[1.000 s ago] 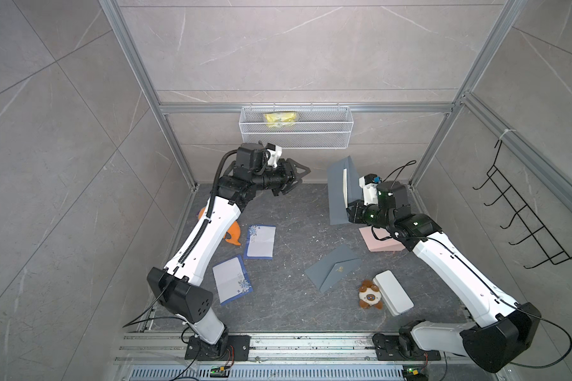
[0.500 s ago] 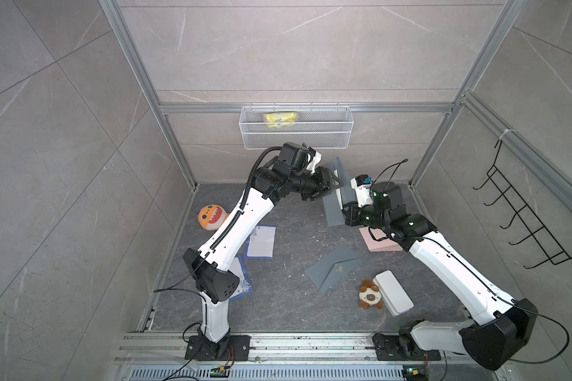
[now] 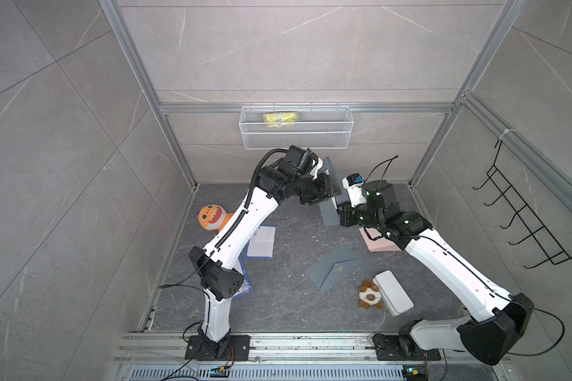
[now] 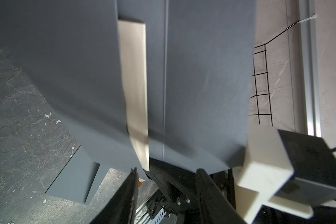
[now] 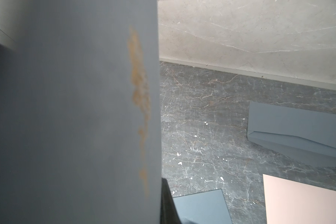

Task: Take the letter paper out of the envelope
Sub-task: Take out the letter paper from the envelope.

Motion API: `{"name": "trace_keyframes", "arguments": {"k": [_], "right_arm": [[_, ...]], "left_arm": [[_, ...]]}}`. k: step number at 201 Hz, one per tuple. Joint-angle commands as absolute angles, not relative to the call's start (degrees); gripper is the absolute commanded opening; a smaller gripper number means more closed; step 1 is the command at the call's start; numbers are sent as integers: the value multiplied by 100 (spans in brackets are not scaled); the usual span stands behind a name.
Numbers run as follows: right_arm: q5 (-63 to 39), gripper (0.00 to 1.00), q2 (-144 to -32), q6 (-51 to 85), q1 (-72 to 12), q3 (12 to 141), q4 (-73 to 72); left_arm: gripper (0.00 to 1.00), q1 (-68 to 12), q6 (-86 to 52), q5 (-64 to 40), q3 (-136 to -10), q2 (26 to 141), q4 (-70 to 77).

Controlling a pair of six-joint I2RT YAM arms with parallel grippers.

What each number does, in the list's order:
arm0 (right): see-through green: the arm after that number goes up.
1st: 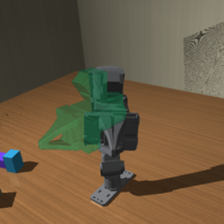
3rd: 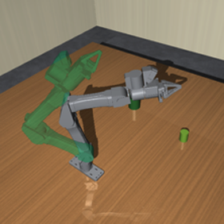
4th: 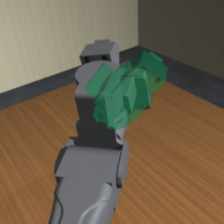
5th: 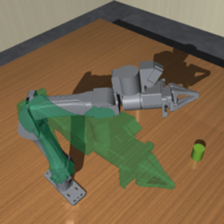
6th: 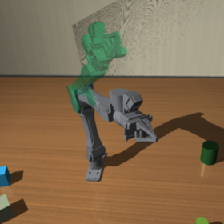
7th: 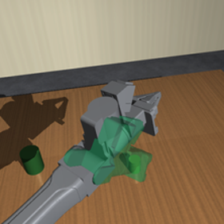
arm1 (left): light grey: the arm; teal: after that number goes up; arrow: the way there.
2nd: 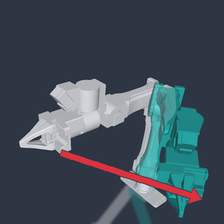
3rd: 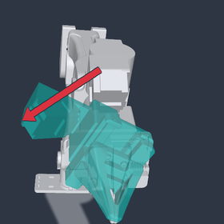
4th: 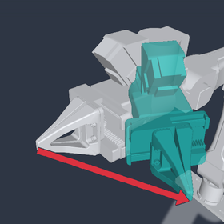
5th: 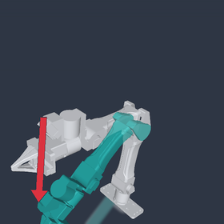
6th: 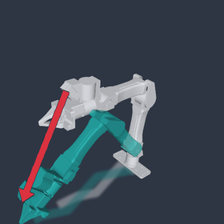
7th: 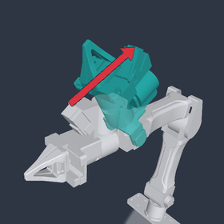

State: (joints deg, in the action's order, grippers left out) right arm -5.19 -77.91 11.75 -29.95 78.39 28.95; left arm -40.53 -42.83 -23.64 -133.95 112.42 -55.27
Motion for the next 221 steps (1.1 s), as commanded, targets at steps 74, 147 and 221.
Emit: {"name": "trace_keyframes", "arguments": {"k": [74,147,221], "right_arm": [[-708,0,-7911,1105,-3177,8253,2949],[-627,0,-7936,1145,-3266,8253,2972],[-589,0,-7929,1194,-3277,8288,2962]], "left_arm": [[43,-4089,-3876,-2046,-13577,11353,-5861],[28,-4087,-3788,-1946,-13714,11443,-5994],[19,-4087,-3724,-1928,-13780,11500,-6135]]}}
